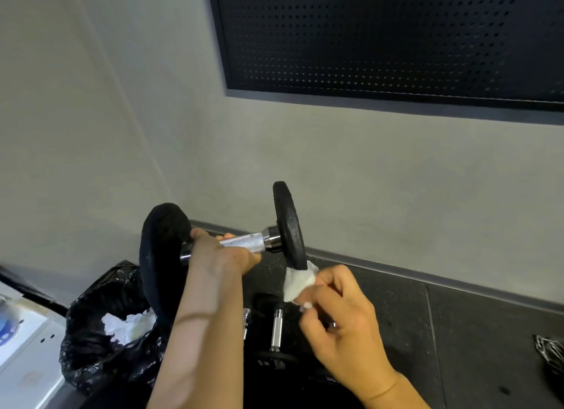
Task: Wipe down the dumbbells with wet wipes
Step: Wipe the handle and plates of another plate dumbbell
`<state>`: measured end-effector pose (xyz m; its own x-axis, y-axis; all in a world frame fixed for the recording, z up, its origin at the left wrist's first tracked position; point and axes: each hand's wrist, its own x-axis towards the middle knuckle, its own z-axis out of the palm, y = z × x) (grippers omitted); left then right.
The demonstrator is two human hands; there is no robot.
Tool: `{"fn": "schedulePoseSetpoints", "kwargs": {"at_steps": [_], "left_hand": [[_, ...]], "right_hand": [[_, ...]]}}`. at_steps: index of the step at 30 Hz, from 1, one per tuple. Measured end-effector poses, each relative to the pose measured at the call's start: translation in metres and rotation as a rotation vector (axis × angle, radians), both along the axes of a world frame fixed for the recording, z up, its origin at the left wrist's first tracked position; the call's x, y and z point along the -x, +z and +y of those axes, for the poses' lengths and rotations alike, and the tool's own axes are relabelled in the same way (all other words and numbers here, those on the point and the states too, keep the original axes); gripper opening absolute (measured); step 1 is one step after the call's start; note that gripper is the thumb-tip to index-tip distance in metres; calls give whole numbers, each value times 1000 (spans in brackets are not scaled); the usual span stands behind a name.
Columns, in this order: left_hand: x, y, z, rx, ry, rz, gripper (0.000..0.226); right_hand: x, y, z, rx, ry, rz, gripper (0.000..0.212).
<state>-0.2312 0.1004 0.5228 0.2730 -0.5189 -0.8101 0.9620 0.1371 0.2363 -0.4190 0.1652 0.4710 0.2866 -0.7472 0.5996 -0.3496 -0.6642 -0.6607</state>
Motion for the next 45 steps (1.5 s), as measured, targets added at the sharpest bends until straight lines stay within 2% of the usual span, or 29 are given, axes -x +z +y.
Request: {"fn": "schedulePoseSetpoints", "kwargs": {"at_steps": [4, 7, 11, 14, 17, 18, 20, 22, 25, 30, 33, 35, 40, 45], "left_hand": [[-2, -3, 4, -2, -36, -9, 44], [10, 7, 10, -16, -86, -40, 48], [26, 6, 14, -5, -82, -86, 51], [28, 1, 11, -39, -108, -139, 53], [28, 7, 9, -107, -257, -216, 48], [27, 10, 9, -131, -291, -199, 53], [27, 8, 9, -105, -308, -167, 49], [30, 8, 11, -50, -317, -126, 47], [31, 9, 12, -76, -344, -107, 54], [31, 12, 10, -46, -202, -152, 39], [25, 13, 6, -18, -99, -50, 30], [24, 16, 5, 6, -42, -19, 27], [23, 18, 4, 30, 48, 13, 44], [18, 10, 3, -27, -40, -60, 34]], "right_hand": [[-7, 39, -2, -98, -77, -425, 10], [-21, 63, -15, -260, -42, -564, 7], [-39, 71, -27, -256, 18, -481, 22], [-40, 74, -43, -294, -34, -466, 26], [-42, 68, -65, -372, -144, -433, 30], [-43, 66, -72, -384, -176, -424, 30], [-42, 60, -85, -392, -220, -394, 31], [-38, 54, -97, -411, -272, -306, 33], [-29, 40, -111, -460, -338, -196, 36], [-19, 13, -95, -543, -352, -176, 33], [-19, -2, -68, -587, -329, -243, 33], [-21, -4, -50, -560, -314, -253, 30], [-28, 15, -17, -279, -214, -297, 29], [-41, 53, -16, -43, -94, -309, 24]]}}
